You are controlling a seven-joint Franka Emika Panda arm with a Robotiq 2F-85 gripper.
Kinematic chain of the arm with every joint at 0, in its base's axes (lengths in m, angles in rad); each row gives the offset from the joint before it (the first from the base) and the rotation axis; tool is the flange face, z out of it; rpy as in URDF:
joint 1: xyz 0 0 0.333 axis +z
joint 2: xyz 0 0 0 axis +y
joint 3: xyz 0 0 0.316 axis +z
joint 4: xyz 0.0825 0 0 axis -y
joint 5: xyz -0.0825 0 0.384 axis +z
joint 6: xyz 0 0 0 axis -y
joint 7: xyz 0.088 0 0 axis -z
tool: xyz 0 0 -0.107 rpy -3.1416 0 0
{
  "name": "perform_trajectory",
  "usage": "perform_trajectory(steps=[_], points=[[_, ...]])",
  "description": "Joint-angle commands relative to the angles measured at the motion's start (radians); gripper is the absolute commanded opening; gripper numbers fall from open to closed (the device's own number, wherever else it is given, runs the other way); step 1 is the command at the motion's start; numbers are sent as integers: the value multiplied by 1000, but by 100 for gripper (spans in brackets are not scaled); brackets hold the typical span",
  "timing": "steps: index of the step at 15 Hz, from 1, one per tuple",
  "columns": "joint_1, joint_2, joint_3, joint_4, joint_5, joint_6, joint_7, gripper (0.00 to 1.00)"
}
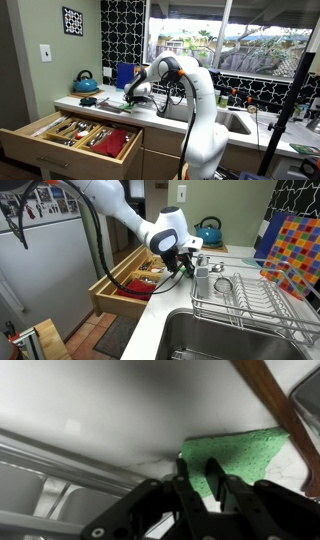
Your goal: Put the green thing onto the dish rack
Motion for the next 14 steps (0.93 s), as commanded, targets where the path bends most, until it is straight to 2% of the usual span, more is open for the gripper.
perform_trajectory(steps=[1,2,4,5,7,10,14], points=[[16,-58,-16,-21,-3,-78,-13,8],[19,-69,-20,-21,-10,-99,-7,9],[24,-81,-26,-14,-18,-130,1,4],[23,-86,-25,-11,-15,-145,1,7],[20,-100,-21,-8,-3,-168,-5,4],[23,-130,-26,-6,-14,-198,6,4],[22,-198,-26,-2,-29,-293,-5,5]])
